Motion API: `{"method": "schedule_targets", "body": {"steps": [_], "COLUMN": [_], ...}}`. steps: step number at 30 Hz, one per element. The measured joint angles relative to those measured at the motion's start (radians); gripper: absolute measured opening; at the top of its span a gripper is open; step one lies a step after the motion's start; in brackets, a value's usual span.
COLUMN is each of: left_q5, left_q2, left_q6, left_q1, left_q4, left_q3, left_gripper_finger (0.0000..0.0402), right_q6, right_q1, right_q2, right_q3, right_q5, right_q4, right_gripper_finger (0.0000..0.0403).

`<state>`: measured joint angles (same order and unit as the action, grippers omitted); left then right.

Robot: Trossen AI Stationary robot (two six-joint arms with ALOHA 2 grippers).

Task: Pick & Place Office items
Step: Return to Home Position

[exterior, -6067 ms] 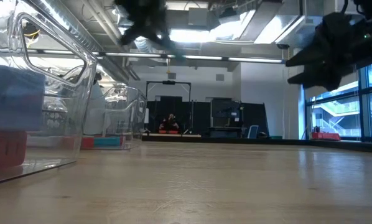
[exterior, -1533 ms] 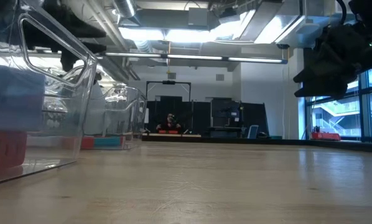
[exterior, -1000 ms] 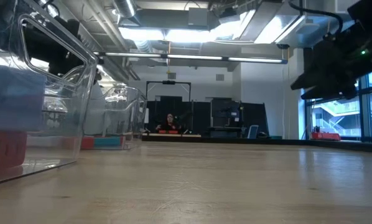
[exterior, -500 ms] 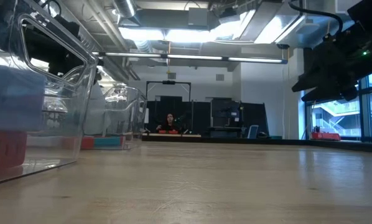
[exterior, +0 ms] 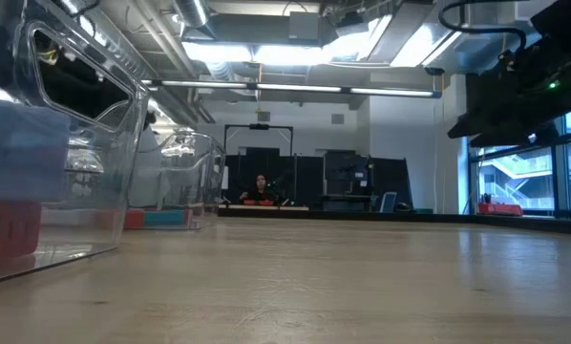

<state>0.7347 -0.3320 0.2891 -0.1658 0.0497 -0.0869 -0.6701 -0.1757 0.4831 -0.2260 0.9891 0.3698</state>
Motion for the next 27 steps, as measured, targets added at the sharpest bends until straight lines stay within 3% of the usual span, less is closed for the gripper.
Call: {"method": "schedule_targets", "body": {"steps": [4,13,27], "left_q5": [-0.005,0.007,0.005], "left_q2": [-0.003,-0.001,-0.001], "left_q6": [0.030,-0.154,-0.162], "left_q1": [0.000,0.000,0.000], "left_q4": [0.081,0.163,0.157], "left_q3": [0.077,0.074,0.074], "left_gripper_finger": [0.0182,0.0182,0.0182], "right_q6": [0.000,0.008,0.008], "right_q1": [0.000,0.000,0.000], "right_q2": [0.017,0.031,0.030], "right_q3": [0.000,0.000,0.000], "right_q5": [0.049,-0.049,-0.461], "right_q4": [0.000,0.002,0.002], "right_gripper_finger": [0.0322,0.0322,0.0322]}}
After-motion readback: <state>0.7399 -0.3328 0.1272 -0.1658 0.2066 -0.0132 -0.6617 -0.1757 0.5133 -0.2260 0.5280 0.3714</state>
